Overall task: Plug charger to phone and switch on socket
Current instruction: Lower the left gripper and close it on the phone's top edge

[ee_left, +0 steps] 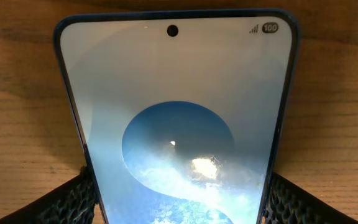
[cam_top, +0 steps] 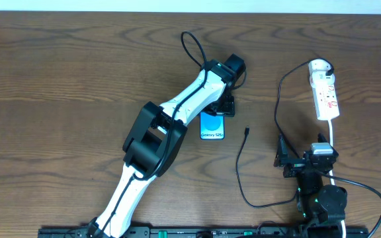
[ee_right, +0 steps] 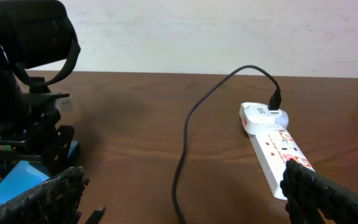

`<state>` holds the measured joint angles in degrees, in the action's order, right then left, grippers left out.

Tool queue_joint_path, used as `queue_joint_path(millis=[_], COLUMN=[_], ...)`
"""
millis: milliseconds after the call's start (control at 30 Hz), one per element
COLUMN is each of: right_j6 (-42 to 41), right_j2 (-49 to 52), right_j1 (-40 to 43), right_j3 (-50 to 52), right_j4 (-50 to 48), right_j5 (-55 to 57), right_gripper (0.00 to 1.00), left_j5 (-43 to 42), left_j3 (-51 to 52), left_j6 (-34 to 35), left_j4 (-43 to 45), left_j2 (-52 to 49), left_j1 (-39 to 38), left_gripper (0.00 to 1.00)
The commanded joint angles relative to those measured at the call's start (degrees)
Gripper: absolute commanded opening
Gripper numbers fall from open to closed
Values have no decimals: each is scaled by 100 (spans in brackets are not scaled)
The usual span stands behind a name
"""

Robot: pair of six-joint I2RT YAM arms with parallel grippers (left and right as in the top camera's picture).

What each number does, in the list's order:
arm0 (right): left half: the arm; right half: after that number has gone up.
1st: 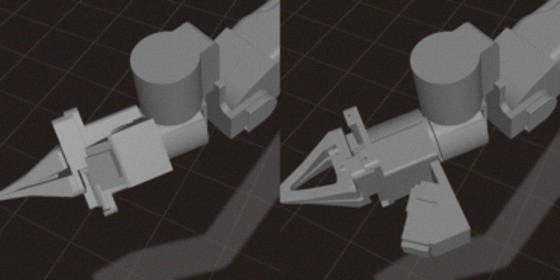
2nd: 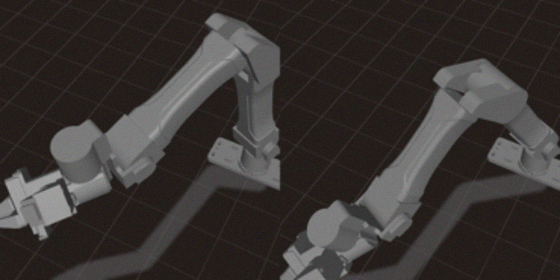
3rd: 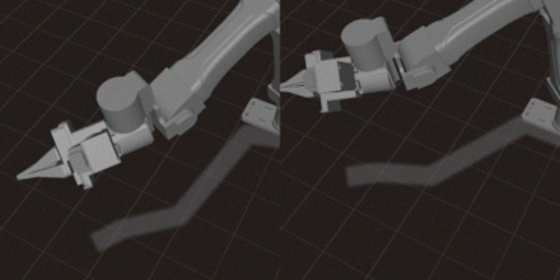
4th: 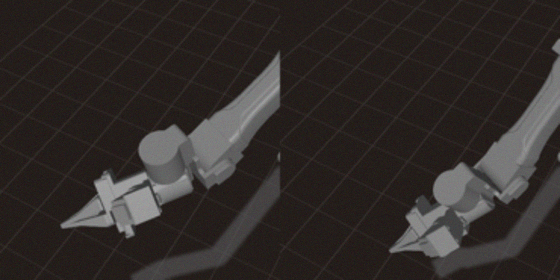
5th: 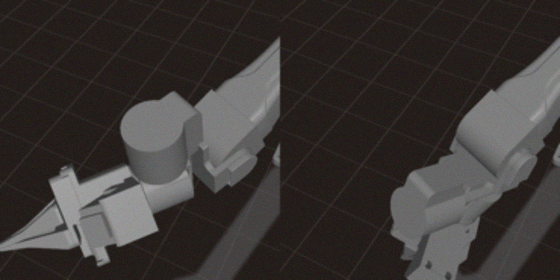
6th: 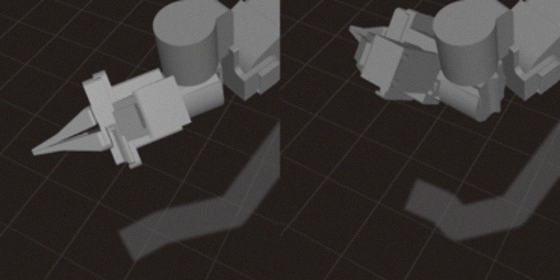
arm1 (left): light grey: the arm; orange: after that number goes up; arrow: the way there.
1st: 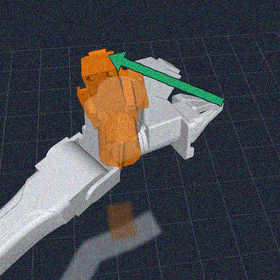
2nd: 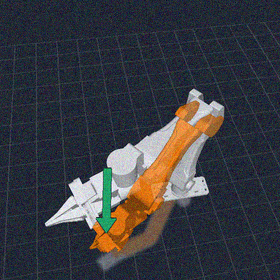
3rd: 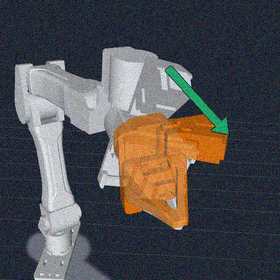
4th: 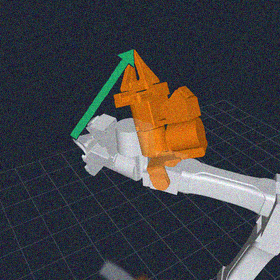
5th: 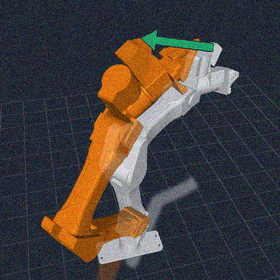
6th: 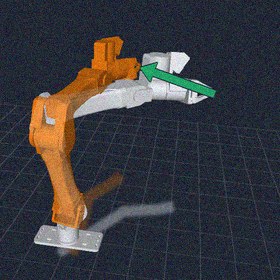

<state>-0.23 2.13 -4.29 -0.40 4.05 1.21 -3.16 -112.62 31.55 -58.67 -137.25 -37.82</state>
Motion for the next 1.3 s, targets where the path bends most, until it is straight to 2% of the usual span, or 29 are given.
queue_joint_path(millis=[0,467,1167,1200,1233,1267], right_j6=[-15,-15,-15,-15,-15,-15], right_j2=[-35,-35,-35,-35,-35,-35], right_j1=[35,35,35,35,35,35], right_j3=[9,9,9,9,11,11], right_j4=[22,22,22,22,22,22], right_j5=[-7,-7,-7,-7,-7,-7], right_gripper=[99,99,99,99,99,99], left_j5=[63,61,-87,-87,-85,-85], left_j3=[177,160,177,199,232,267], left_j6=[26,26,24,24,26,26], left_j4=[-101,-170,-758,-758,-745,-726], left_j2=[-101,42,1014,1010,1001,994], left_j1=[13,66,385,367,350,334], left_gripper=[82,82,81,84,93,95])
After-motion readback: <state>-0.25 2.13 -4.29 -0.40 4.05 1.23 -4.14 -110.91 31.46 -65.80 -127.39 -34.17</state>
